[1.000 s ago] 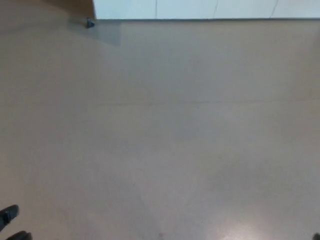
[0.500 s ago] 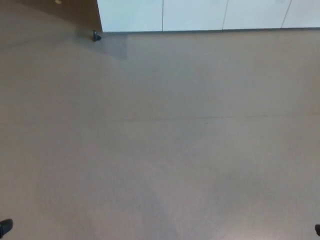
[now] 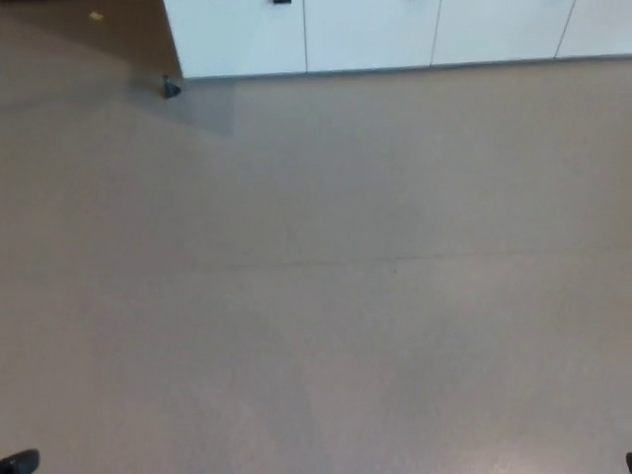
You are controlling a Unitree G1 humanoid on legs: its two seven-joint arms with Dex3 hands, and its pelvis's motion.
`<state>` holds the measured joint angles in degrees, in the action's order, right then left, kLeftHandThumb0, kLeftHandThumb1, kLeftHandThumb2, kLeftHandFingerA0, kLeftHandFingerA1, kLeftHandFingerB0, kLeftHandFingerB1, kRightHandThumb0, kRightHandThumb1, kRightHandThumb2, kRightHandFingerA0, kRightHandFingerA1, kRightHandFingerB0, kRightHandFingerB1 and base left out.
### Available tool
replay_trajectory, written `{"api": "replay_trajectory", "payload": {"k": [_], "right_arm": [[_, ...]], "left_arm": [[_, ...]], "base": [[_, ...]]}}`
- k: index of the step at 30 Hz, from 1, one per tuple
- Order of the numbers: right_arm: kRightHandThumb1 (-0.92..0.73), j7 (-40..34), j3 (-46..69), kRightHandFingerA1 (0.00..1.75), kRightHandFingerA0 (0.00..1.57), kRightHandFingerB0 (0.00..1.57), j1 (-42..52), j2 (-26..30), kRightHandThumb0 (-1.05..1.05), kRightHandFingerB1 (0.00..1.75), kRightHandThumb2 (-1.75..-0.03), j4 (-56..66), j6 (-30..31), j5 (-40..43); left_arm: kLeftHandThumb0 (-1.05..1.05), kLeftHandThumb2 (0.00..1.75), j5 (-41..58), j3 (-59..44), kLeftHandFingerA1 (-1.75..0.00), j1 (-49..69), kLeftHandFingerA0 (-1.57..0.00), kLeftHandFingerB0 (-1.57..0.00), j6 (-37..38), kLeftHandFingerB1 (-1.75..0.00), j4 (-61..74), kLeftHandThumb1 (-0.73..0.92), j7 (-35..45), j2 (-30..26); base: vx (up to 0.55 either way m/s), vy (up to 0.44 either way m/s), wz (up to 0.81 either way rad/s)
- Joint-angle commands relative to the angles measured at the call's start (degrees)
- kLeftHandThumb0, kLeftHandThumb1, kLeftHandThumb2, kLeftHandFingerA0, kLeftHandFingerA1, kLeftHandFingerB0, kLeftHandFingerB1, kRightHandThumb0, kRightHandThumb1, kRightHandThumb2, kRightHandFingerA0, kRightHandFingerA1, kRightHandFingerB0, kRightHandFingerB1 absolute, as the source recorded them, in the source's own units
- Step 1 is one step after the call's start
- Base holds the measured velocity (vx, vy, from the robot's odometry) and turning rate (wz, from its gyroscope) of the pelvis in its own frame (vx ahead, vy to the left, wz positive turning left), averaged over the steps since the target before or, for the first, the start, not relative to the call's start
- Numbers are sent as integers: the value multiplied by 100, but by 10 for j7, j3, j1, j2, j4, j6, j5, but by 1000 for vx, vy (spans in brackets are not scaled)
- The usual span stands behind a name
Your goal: The robot walks towards an open cabinet and lifts its left hand to push the door towards the right to close it.
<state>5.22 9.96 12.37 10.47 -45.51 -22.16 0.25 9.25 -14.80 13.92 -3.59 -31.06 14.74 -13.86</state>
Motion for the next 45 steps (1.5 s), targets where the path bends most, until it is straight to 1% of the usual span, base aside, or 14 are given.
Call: {"api": "replay_trajectory", "payload": {"k": [1,9,17,25,34,36,44,45], "right_arm": [[-72,-8,-7,42,49,34,-2,10,-24,36,-61,-14,-25,-11],[-72,-14,-19,43,52,36,9,13,-27,37,-61,-15,-41,-22],[-71,-23,-28,43,54,39,11,14,-28,37,-61,-22,-44,-31],[-70,-27,-30,44,55,39,8,12,-28,38,-61,-29,-51,-28],[-70,-27,-32,44,54,40,5,12,-27,38,-61,-33,-50,-27],[-70,-29,-33,44,55,40,5,11,-29,38,-60,-32,-49,-29],[-70,-33,-34,45,55,41,5,10,-27,38,-61,-35,-52,-29],[-70,-34,-34,45,55,41,5,10,-27,38,-61,-36,-53,-30]], "left_arm": [[-3,95,-13,2,-53,3,-22,-17,21,-49,-10,54,-3,-15],[-5,95,-12,8,-52,16,-19,-14,47,-48,-19,54,11,-22],[-5,94,-21,15,-53,24,-22,-14,52,-48,-16,52,10,-31],[-6,95,-24,20,-53,14,-24,-14,45,-48,-10,54,11,-36],[-6,95,-29,25,-53,13,-24,-15,39,-48,4,54,11,-41],[-6,95,-30,27,-54,14,-26,-15,36,-48,10,54,11,-43],[-6,94,-34,34,-54,10,-26,-16,32,-48,13,54,9,-47],[-6,94,-34,34,-54,9,-26,-16,32,-48,12,54,9,-48]], "base": [[319,141,-65],[292,61,-3],[342,-156,17],[375,-126,2],[443,72,-14],[465,119,7],[401,-36,28],[587,-140,-67]]}}
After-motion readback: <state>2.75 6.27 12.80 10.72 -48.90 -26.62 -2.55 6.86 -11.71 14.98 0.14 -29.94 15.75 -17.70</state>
